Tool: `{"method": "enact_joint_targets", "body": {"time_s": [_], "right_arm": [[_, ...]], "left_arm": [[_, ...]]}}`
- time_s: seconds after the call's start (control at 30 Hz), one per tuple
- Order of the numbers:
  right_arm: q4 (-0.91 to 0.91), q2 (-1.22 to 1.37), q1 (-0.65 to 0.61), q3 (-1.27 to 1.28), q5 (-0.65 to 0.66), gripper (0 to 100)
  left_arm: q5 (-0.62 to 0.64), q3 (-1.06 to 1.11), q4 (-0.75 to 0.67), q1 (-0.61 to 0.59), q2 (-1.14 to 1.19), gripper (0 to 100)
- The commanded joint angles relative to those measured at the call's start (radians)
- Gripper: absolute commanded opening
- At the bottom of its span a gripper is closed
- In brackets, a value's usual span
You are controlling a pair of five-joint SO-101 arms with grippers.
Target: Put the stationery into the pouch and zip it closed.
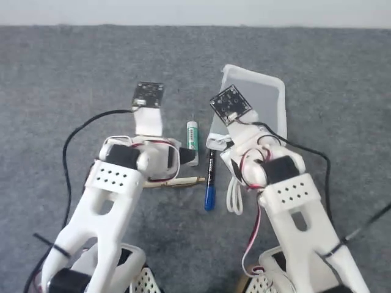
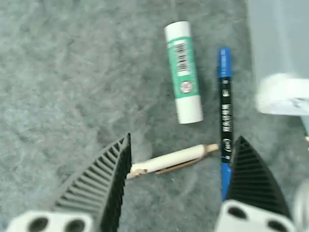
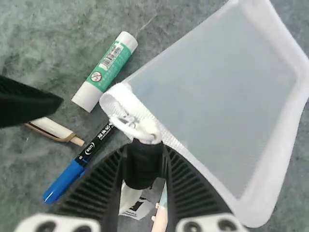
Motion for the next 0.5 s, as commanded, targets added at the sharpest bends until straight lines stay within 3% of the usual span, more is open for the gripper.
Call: {"method": "enact_joint_targets", "body": {"time_s": [0.0, 0.2, 0.47], "right_arm": [[-0.038, -0.09, 0.013, 0.005, 0.009, 0.6], [-0.036, -0.206, 0.013, 0.049, 0.009, 0.6], [-0.047, -0.371, 0.007, 0.13, 0.009, 0.6]], "left_arm": [[-0.017, -0.081, -0.002, 0.046, -0.101, 31], [-0.068, -0.013, -0.101, 0.124, -0.206, 31], [-0.074, 0.114, -0.302, 0.126, -0.209, 31]]}}
